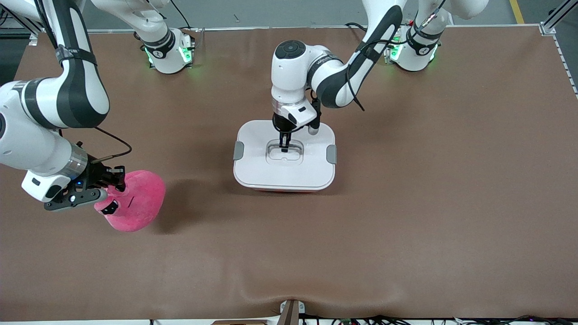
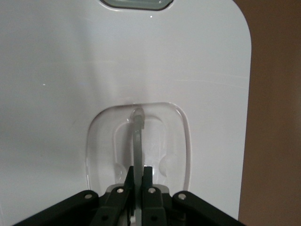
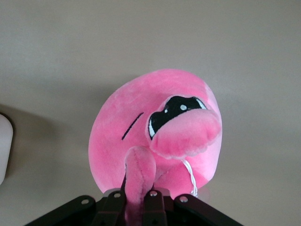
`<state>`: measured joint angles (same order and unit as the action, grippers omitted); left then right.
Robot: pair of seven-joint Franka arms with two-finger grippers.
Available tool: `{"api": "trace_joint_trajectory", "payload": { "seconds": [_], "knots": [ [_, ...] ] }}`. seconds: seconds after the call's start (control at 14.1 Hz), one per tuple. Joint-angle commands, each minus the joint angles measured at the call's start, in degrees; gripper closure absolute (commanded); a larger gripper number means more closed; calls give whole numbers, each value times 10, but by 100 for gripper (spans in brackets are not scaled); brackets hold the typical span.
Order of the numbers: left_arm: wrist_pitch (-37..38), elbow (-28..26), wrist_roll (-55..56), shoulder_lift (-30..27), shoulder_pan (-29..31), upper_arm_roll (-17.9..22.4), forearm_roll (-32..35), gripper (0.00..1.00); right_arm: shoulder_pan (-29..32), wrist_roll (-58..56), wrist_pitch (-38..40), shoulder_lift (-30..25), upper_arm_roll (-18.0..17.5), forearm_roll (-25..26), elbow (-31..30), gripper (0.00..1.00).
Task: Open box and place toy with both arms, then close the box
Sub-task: 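Lift the pink plush with the right gripper, holding the lid handle with the left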
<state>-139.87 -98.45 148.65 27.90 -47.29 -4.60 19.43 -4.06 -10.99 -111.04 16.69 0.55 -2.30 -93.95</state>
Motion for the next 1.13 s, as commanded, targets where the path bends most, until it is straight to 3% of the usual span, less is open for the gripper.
{"api": "trace_joint_trajectory", "payload": {
  "seconds": [0.0, 1.06],
  "knots": [
    [-7, 1, 8, 2, -3, 0, 19, 98, -3, -12, 10, -11, 3, -1, 2, 100],
    [-3, 3, 8, -3, -3, -1, 19, 100, -10, -11, 7, -7, 3, 0, 2, 100]
  ]
}}
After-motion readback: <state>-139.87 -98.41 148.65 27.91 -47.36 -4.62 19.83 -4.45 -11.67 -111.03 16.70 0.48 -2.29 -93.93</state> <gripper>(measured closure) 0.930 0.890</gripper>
